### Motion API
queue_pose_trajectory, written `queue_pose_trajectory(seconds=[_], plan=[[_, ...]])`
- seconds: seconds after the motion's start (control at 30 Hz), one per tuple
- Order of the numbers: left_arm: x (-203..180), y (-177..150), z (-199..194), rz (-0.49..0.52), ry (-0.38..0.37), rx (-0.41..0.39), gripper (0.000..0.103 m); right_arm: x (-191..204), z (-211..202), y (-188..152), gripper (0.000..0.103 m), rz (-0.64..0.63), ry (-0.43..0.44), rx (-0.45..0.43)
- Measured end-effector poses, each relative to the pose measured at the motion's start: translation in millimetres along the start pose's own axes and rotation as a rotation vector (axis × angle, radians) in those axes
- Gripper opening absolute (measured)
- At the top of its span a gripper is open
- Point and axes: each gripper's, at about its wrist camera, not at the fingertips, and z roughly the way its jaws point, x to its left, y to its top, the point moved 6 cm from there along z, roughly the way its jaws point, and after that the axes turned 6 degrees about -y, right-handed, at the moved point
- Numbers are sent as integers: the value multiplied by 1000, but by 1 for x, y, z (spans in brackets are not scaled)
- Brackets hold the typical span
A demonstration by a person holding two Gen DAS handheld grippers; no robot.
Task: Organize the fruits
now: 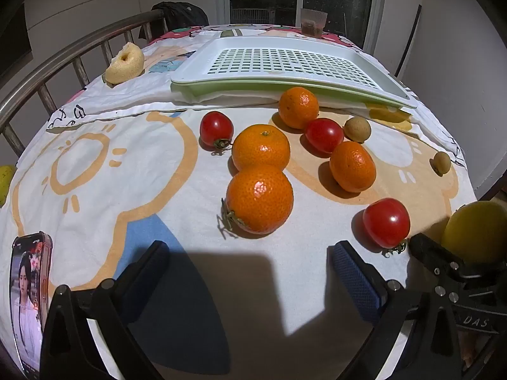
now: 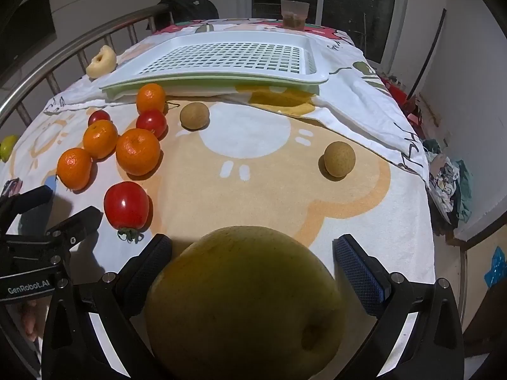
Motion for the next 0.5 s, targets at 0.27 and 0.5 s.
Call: queue_pose_trajectory(seconds=[0.27, 0.5], plan=[[-1, -3, -2, 14, -15, 4, 103, 3, -3, -3, 103, -8, 11, -2], [-4, -8, -6, 37, -34, 9, 103, 3, -3, -4, 103, -24, 23, -5]])
